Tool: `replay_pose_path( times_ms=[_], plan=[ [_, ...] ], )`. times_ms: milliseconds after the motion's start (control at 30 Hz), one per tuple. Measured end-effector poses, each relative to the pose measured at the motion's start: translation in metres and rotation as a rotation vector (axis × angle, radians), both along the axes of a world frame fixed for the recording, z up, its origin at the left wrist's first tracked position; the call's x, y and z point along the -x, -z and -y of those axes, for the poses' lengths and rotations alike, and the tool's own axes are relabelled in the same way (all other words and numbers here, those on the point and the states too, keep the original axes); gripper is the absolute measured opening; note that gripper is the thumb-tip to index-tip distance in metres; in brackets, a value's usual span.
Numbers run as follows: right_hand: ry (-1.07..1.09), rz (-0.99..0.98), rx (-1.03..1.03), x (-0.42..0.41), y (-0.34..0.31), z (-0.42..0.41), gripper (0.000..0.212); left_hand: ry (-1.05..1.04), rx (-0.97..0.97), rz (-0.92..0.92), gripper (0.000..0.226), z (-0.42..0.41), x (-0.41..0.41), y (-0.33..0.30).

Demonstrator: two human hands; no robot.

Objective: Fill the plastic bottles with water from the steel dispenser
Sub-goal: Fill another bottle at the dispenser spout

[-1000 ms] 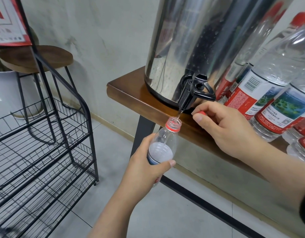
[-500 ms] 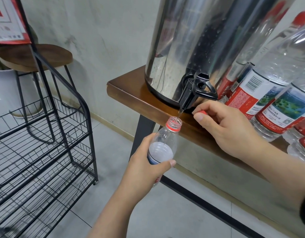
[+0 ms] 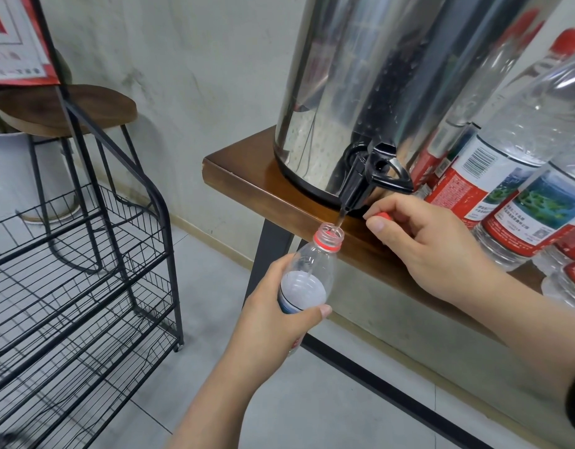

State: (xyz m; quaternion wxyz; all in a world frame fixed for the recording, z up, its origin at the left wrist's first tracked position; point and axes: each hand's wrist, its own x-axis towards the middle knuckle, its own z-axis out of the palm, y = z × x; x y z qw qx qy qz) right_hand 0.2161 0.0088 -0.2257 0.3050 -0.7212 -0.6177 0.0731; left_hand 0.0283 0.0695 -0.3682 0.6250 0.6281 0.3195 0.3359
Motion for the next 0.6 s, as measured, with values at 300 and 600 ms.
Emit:
replay_pose_path(
  times_ms=[300,600],
  plan=[
    [0.004,0.000,0.008,0.0010,-0.0005,0.0003,0.040,0.001,-0.013,-0.007,0.073,-0.0005,0.0006,0.0006],
    [0.008,0.012,0.006,0.0007,-0.0006,0.0003,0.039,-0.010,-0.014,0.006,0.070,-0.0008,0.0009,0.0015]
  ],
)
